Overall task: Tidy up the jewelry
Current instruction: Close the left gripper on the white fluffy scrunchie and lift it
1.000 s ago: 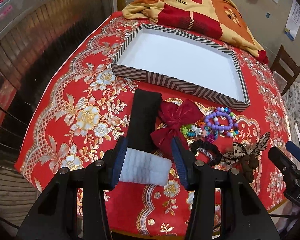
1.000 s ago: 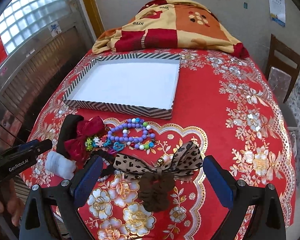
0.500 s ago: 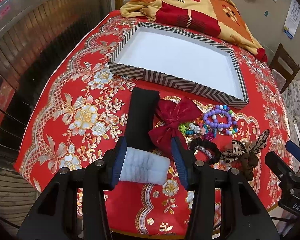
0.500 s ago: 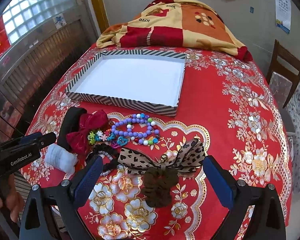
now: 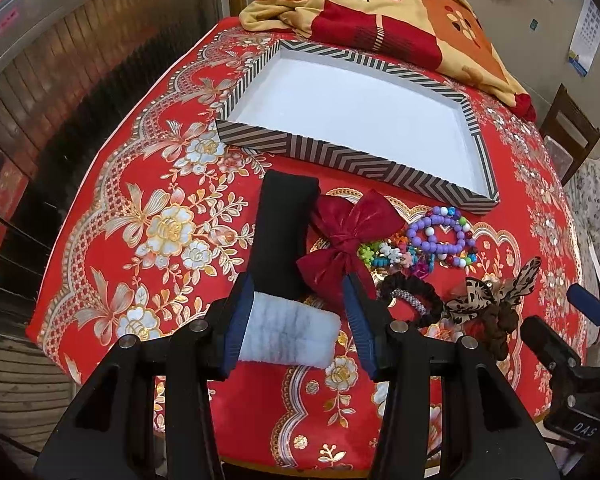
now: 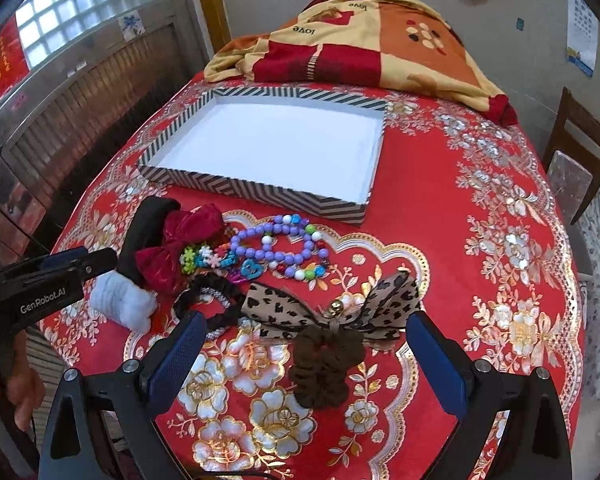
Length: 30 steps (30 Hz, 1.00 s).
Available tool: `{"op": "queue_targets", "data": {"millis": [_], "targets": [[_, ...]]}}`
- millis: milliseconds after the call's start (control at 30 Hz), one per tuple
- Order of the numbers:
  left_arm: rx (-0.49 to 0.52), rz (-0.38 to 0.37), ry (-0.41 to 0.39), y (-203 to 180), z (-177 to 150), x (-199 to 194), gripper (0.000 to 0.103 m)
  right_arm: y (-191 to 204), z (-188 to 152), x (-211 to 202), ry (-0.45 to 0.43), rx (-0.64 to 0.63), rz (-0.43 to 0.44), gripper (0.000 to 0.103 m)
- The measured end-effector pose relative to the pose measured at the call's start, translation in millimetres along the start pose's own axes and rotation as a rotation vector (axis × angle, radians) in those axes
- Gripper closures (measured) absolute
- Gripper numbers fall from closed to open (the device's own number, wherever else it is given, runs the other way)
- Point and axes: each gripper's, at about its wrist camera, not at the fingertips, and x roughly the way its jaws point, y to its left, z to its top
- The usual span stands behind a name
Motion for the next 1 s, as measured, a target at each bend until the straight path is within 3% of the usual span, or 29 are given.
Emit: {"op": "queue_targets", "data": {"millis": [1000], "targets": [[-0.003,-0.006,0.020,3,-4,3,0.057,-20,-4,1,0.027,0.032,0.039,0.004]]}}
